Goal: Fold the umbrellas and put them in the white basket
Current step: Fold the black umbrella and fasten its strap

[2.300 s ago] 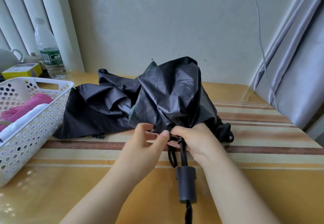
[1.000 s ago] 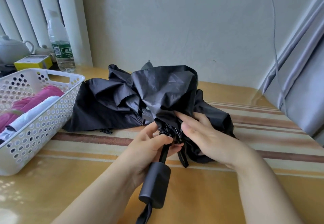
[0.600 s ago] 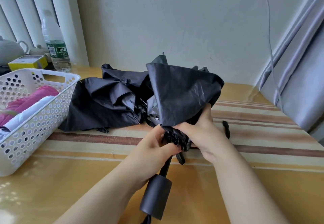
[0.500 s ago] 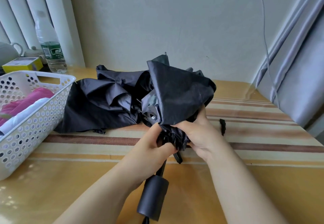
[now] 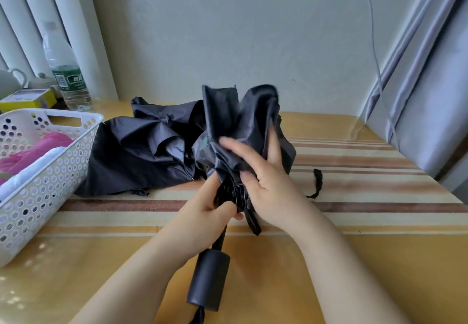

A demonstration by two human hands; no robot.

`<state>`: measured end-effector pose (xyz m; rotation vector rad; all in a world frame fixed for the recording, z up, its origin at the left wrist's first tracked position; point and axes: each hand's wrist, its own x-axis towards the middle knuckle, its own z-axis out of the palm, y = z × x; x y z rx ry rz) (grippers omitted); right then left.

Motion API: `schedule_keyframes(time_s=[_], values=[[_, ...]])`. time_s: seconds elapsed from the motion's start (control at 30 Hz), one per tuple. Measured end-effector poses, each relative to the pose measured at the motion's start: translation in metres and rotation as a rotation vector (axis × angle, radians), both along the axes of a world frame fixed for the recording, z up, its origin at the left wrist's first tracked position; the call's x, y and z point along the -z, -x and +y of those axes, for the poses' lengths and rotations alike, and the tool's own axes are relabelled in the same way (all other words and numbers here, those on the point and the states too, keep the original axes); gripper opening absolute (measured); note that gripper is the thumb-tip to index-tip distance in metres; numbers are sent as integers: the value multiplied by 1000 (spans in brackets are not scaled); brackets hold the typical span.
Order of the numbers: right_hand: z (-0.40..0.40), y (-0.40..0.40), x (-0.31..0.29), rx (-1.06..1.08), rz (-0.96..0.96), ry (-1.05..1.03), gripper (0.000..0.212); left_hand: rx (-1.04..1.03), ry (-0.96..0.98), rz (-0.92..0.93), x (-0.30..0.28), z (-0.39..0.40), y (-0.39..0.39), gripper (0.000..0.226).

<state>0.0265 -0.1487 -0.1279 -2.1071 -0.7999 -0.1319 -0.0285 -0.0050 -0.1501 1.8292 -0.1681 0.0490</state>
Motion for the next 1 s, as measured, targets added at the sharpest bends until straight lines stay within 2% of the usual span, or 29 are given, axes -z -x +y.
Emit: schedule_keyframes(time_s=[0.13, 0.2, 0.3, 0.37, 0.43, 0.53, 0.6, 0.67, 0.73, 0.8, 0.87, 0.93, 1.0], values=[[-5, -5, -3, -152, 362, -144, 29, 77, -80, -76, 3, -1, -1, 39], [-3, -7, 1, -136, 412, -211, 34, 115, -73, -116, 2, -2, 0, 44], [8, -9, 9, 52, 295, -282, 23, 113, -55, -104, -1, -5, 1, 52], [12, -10, 14, 91, 321, -410, 21, 64, -31, -83, 1, -5, 0, 50], [12, -14, 18, 133, 382, -512, 23, -15, -25, -41, 0, -6, -2, 50], [12, -19, 24, 267, 374, -552, 39, -57, -76, 20, -6, -5, -1, 49], [10, -22, 23, 356, 360, -580, 44, -63, -56, 145, -12, -2, 2, 49], [2, -28, 20, 457, 335, -639, 39, -35, -119, 307, -17, 0, 6, 73], [-6, -31, 14, 482, 305, -712, 29, 21, -220, 387, -18, -6, 11, 69], [-9, -32, 9, 486, 271, -735, 23, 38, -261, 355, -14, -18, 14, 44], [-11, -29, 5, 496, 254, -755, 21, 21, -219, 295, -9, -29, 15, 34], [-11, -27, 2, 501, 231, -777, 19, -16, -190, 242, -4, -34, 14, 45], [-8, -26, 3, 490, 212, -806, 16, -59, -199, 168, -1, -36, 14, 67]])
